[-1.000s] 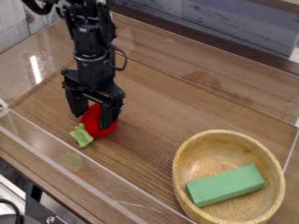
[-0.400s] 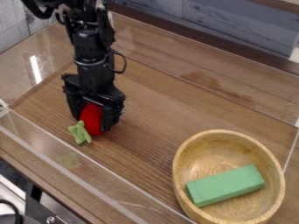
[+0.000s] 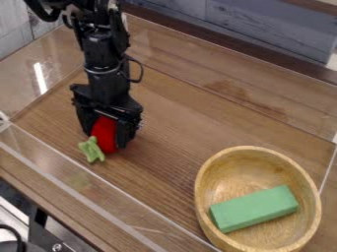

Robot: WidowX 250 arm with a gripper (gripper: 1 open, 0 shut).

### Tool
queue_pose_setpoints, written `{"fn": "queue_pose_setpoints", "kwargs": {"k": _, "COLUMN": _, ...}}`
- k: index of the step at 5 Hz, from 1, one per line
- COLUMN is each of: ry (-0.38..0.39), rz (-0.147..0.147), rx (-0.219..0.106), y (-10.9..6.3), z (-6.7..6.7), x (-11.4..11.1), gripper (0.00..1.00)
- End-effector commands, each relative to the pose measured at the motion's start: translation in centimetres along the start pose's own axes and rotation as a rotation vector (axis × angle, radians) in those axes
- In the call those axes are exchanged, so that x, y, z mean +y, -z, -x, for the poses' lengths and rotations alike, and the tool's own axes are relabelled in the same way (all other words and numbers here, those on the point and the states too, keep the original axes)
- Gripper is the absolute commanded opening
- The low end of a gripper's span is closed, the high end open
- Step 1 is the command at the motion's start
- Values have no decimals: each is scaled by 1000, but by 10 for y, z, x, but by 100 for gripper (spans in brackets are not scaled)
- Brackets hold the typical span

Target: Move the red object to the right side of the table

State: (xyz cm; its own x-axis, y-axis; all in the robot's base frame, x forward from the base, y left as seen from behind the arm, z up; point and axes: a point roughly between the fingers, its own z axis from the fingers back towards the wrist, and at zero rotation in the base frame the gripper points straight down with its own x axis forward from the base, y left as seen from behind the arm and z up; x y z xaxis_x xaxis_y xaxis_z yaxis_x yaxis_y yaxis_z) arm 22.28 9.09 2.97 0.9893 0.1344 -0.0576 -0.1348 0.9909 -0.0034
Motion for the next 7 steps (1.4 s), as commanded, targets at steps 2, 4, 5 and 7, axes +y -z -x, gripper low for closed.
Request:
{"fn": "queue_pose_setpoints", "kwargs": {"k": 2, "ry": -31, "rz": 1, "rx": -31, "y": -8, "z": -8, "x": 5, "gripper": 100}}
{"fn": "queue_pose_setpoints", "kwargs": {"k": 4, "ry": -41, "rz": 4, "rx": -33, "y": -9, "z": -10, "x": 6, "gripper": 100}}
{"fn": "queue_pose_setpoints", "kwargs": {"k": 5, "ry": -46, "rz": 7, "rx": -32, "y": -8, "z": -11, "x": 5, "gripper": 100}}
{"fn": "queue_pose_setpoints", "kwargs": {"k": 7, "ry": -52, "rz": 17, "rx": -73, "y": -34, "z": -16, "x": -1, "gripper": 0}}
